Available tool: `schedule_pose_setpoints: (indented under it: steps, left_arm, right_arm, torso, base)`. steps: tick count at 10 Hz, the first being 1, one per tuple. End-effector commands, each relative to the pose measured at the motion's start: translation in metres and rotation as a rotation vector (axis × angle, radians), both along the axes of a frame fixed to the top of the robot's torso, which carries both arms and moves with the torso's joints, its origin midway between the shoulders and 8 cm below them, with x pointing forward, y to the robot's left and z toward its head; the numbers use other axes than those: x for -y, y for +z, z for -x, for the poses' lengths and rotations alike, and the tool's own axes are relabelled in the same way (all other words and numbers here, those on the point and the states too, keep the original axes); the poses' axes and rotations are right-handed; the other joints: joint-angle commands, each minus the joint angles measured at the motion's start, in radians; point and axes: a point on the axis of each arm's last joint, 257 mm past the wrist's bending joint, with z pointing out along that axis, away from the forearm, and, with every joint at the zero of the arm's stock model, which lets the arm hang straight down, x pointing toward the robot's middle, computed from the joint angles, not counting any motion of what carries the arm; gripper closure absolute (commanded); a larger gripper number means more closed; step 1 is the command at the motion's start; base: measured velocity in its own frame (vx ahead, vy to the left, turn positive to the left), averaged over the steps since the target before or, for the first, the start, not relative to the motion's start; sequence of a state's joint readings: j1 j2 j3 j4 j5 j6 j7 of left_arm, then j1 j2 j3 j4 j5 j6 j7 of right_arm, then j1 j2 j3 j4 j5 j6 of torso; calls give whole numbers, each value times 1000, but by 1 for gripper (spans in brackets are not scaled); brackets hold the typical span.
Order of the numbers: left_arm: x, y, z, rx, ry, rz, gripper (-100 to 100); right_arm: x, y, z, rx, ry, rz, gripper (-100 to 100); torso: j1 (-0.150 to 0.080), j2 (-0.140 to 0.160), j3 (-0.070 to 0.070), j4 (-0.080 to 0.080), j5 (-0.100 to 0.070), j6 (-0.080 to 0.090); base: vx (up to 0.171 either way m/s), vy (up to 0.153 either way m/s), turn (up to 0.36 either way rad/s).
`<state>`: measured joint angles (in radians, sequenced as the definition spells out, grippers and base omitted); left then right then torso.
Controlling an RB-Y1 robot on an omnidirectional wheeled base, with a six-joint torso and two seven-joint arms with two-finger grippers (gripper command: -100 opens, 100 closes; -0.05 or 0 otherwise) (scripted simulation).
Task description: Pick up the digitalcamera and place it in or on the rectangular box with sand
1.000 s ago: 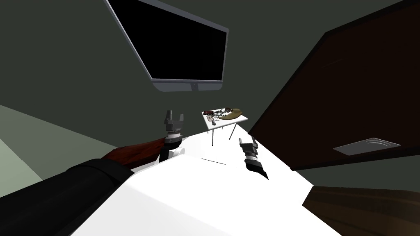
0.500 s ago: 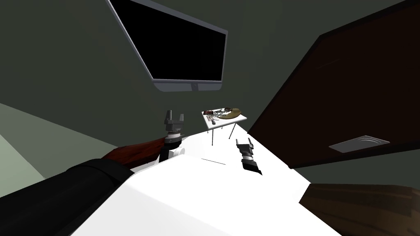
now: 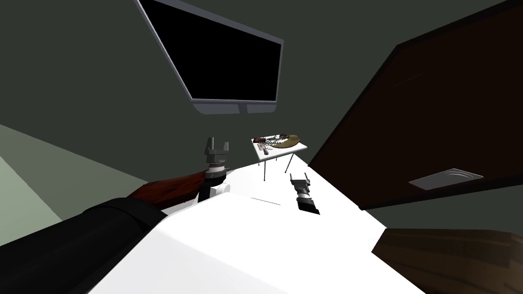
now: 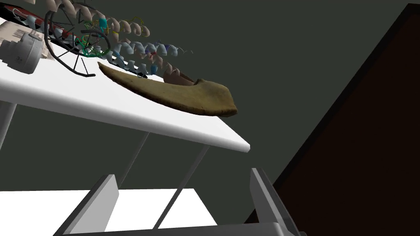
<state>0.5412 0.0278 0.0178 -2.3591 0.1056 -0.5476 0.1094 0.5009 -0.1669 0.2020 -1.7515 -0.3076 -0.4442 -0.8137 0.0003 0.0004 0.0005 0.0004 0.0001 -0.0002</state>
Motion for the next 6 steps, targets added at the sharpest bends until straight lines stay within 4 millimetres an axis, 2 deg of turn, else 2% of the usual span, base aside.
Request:
schedule_pose_setpoints:
  steps: [1, 2, 3, 4, 5, 6]
  left_arm:
    - [0, 0, 0, 0, 0, 0, 0]
    - [0, 0, 0, 0, 0, 0, 0]
    - [0, 0, 0, 0, 0, 0, 0]
    - [0, 0, 0, 0, 0, 0, 0]
    - [0, 0, 0, 0, 0, 0, 0]
    - [0, 0, 0, 0, 0, 0, 0]
  right_arm:
    - [-13, -10, -3, -17, 27, -75, -100]
    - [-13, -10, -3, -17, 29, -91, -100]
    - [-25, -18, -5, -33, 52, -143, -100]
    - [-25, -18, -5, -32, 54, -160, -100]
    - [-38, -26, -7, -48, 79, -211, -100]
    - [-38, -26, -7, -48, 80, -226, -100]
  torso:
    - [0, 0, 0, 0, 0, 0]
    - [0, 0, 0, 0, 0, 0]
    - [0, -1, 0, 0, 0, 0]
    - [0, -1, -1, 0, 0, 0]
    - [0, -1, -1, 0, 0, 0]
    - [0, -2, -1, 0, 0, 0]
  base:
    - [-4, -9, 20]
    - [-1, -8, 16]
    - [4, -9, 30]
    - [5, -8, 17]
    - [14, -12, 34]
    - [16, -10, 24]
